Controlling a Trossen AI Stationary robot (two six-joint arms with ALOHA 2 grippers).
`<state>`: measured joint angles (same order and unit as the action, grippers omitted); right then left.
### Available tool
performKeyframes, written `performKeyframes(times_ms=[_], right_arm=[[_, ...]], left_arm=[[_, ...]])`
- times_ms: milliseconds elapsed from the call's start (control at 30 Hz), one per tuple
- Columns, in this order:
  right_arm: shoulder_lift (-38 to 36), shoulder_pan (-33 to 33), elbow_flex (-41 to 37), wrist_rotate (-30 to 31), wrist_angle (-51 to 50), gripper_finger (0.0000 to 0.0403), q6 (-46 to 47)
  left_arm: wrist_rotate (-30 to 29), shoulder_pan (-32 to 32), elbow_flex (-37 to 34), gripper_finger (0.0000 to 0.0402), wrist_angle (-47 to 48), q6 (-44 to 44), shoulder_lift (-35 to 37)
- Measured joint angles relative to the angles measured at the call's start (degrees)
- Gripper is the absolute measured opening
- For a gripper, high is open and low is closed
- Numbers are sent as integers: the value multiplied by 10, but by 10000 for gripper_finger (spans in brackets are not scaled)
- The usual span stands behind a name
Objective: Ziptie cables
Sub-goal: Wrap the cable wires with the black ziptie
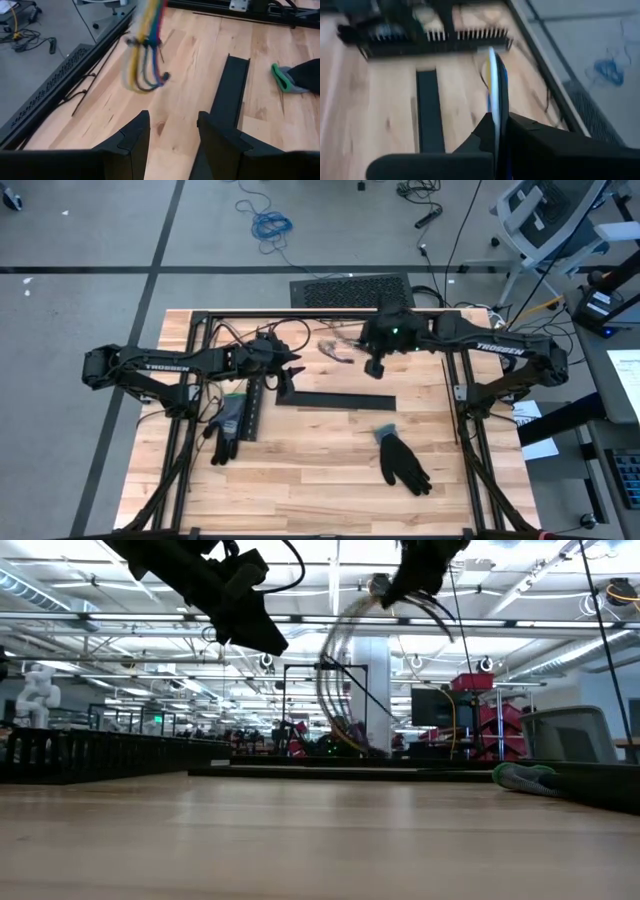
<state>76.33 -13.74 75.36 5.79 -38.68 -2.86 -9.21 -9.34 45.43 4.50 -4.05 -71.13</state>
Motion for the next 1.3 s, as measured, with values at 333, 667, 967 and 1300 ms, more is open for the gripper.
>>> performKeyframes(times_ms=[333,667,967,1300], right_arm=[[-6,6,1,0,-105,0,-27],[-13,1,-1,9,-51,0,22],[12,-2,1,-4,-30,0,7],[17,-2,0,-16,-19,0,9]], left_arm=[[-1,0,0,164,3,5,0],[0,-1,0,164,-10,20,0],[-1,-25,0,164,-192,54,-14],[86,-66,5,193,-185,26,-38]])
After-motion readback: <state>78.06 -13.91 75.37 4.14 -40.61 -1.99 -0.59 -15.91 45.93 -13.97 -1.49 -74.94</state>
